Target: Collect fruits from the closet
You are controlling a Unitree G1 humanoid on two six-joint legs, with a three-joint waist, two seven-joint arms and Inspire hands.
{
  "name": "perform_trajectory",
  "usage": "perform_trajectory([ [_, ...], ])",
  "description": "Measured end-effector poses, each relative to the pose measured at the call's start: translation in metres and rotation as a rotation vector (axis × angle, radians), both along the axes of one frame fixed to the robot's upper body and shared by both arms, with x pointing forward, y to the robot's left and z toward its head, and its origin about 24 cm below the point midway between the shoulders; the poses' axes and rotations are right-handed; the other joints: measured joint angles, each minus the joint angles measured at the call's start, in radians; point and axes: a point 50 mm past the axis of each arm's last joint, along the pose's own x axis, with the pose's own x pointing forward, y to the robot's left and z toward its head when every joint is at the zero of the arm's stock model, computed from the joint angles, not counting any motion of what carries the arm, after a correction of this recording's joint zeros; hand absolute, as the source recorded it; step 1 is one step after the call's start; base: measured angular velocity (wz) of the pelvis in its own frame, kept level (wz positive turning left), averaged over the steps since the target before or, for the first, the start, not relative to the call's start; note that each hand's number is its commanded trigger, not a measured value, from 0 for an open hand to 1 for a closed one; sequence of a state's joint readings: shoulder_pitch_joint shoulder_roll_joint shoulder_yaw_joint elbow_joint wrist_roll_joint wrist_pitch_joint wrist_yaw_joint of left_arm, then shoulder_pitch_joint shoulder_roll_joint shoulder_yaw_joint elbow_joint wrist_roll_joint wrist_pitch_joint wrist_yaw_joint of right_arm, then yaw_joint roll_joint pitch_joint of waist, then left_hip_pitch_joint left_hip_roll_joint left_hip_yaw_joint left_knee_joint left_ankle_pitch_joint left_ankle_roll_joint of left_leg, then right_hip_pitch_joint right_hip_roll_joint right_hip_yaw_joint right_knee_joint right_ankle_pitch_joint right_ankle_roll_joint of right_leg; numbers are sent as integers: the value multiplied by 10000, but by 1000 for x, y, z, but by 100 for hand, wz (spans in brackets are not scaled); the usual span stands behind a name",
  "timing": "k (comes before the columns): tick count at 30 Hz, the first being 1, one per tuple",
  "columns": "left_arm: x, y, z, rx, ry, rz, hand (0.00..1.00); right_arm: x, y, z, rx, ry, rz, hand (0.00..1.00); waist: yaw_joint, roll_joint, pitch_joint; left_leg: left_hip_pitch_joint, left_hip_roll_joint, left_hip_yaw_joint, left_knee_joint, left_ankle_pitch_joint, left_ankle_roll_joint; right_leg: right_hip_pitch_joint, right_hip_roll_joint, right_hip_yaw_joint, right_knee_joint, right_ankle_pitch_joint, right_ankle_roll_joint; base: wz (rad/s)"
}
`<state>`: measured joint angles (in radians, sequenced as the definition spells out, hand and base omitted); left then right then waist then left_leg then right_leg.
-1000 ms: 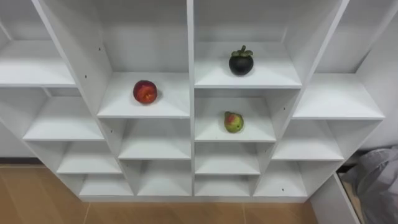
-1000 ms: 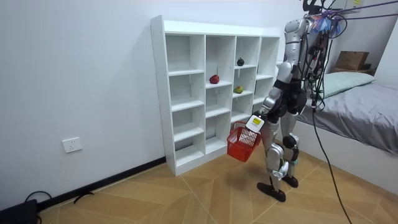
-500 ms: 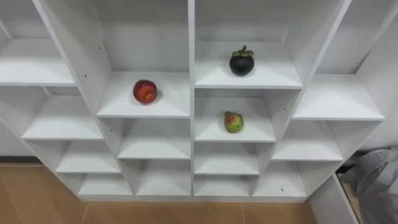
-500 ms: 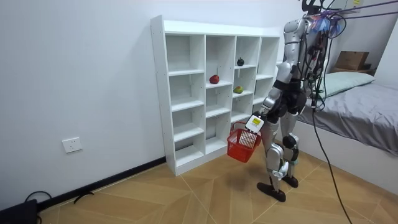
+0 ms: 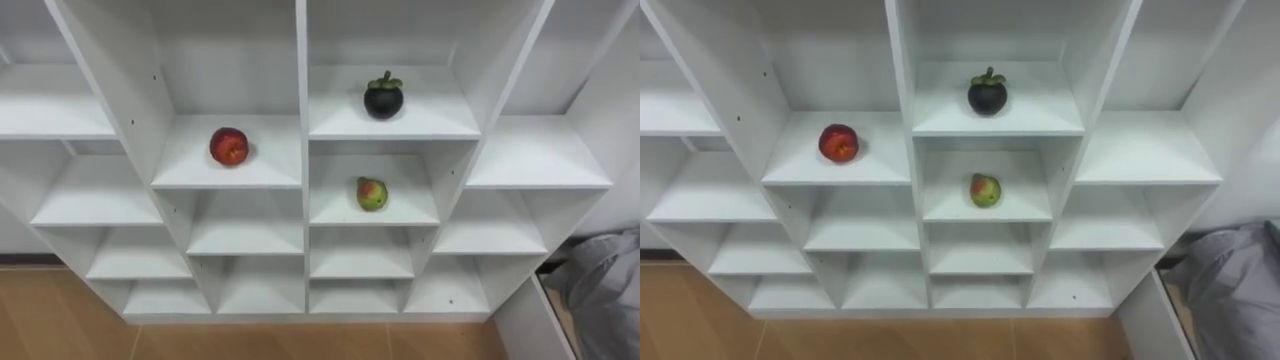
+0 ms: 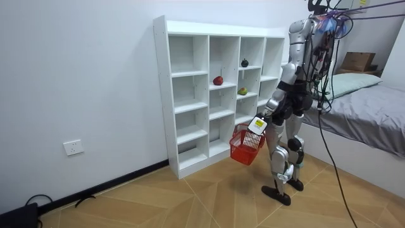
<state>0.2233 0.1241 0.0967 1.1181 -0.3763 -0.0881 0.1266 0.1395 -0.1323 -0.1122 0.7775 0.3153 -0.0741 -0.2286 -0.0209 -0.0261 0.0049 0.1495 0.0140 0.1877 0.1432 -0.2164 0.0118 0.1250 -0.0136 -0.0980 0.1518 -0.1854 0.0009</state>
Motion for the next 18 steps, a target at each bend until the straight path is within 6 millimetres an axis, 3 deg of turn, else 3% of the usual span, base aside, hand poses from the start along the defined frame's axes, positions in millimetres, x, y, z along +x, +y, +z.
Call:
perform_trajectory([
  [4, 2, 4, 1, 137, -30, -205, 100, 38, 1, 39, -1634, -1963, 734, 0, 8, -149, 29, -111, -11, 13, 9, 0, 0, -107, -9, 14, -5, 2, 3, 0],
  [8, 10, 5, 3, 179, -290, -372, 100, 67, 4, 86, -2972, -4165, 837, 0, -17, -204, -28, -237, -2, -2, 18, 1, 2, -233, -5, 8, -3, 9, 5, 0],
  [15, 10, 5, 3, 86, -308, -636, 100, 85, 1, 143, -4809, -6330, 1231, 0, 6, -219, -47, -204, -5, -10, 4, 1, 2, -175, -16, -57, 71, 12, 8, -1],
  [18, 9, 5, 3, 93, -286, -645, 100, 87, -2, 155, -5077, -6740, 1345, 0, 14, -219, -43, -217, 13, -18, 3, 1, 2, -195, -8, -85, 155, 12, 7, 1],
])
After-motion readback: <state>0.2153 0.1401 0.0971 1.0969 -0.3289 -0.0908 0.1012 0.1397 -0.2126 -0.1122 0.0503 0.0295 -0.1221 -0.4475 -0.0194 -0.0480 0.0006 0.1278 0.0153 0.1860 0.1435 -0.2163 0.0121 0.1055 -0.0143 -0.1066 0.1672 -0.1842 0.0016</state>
